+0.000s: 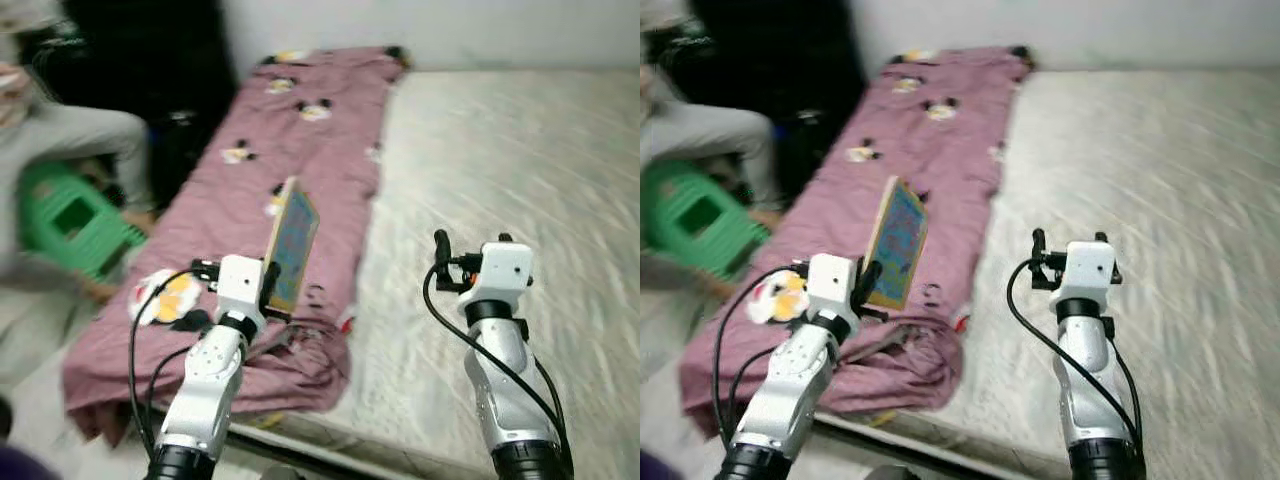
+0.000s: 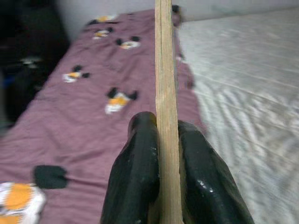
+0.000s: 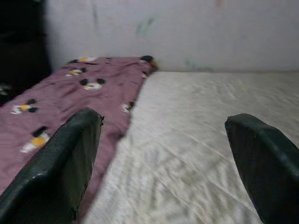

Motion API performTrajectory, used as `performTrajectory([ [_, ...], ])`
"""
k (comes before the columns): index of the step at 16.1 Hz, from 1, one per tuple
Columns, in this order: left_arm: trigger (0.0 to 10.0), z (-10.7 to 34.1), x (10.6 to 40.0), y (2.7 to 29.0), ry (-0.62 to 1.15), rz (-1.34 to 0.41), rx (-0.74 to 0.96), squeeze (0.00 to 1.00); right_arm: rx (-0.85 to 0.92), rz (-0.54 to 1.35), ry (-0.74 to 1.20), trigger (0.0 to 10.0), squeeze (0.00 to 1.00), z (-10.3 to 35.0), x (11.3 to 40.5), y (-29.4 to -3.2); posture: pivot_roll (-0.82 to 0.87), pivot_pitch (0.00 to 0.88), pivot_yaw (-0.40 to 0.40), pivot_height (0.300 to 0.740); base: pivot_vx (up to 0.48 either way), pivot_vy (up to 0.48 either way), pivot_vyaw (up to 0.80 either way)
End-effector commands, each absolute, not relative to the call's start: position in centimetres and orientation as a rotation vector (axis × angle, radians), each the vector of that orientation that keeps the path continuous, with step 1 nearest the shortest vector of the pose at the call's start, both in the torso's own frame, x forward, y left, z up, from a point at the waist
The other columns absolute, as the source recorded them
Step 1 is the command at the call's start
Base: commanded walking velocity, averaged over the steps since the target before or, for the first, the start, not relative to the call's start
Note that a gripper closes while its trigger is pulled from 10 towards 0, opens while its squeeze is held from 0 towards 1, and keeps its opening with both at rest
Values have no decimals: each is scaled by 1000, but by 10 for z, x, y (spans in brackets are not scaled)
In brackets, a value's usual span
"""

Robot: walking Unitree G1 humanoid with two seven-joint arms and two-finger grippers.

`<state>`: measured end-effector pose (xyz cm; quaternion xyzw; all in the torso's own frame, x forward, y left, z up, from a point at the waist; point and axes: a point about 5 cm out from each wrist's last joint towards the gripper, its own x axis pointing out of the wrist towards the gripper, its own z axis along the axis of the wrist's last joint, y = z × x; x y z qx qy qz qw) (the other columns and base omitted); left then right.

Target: Clean up the room

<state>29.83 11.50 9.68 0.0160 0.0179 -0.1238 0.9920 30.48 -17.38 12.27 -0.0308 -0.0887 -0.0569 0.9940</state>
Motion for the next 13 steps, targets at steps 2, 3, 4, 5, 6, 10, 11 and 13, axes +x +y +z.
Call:
performTrajectory([
  [2,10000,100,301,118,9,-210,74,0,-68,-99,-145,10000,0,116,301,-166,-106,0,151,740,0,0,0],
  [3,10000,100,303,116,6,-197,104,0,-73,-109,-129,10000,0,113,301,-168,-107,0,154,740,0,0,0],
  [4,10000,102,303,114,-6,-206,86,0,-64,-124,-127,10000,0,113,302,-171,-107,0,156,740,0,0,0],
  [5,10000,103,303,113,-9,-209,94,0,-58,-133,-133,10000,0,115,303,-172,-109,0,158,740,0,0,0],
  [6,10000,103,304,112,-13,-218,101,0,-61,-136,-135,10000,0,116,304,-172,-112,0,160,740,0,0,0],
  [10,10000,110,309,107,-62,-250,174,0,-45,-184,-151,10000,0,118,301,-181,-121,0,197,740,0,0,0],
  [11,10000,112,311,108,-69,-249,179,0,-36,-191,-160,10000,0,119,301,-182,-130,0,220,740,0,0,0],
  [13,10000,115,317,112,-59,-250,174,0,-14,-229,-158,10000,0,117,300,-183,-158,0,264,740,0,0,0],
])
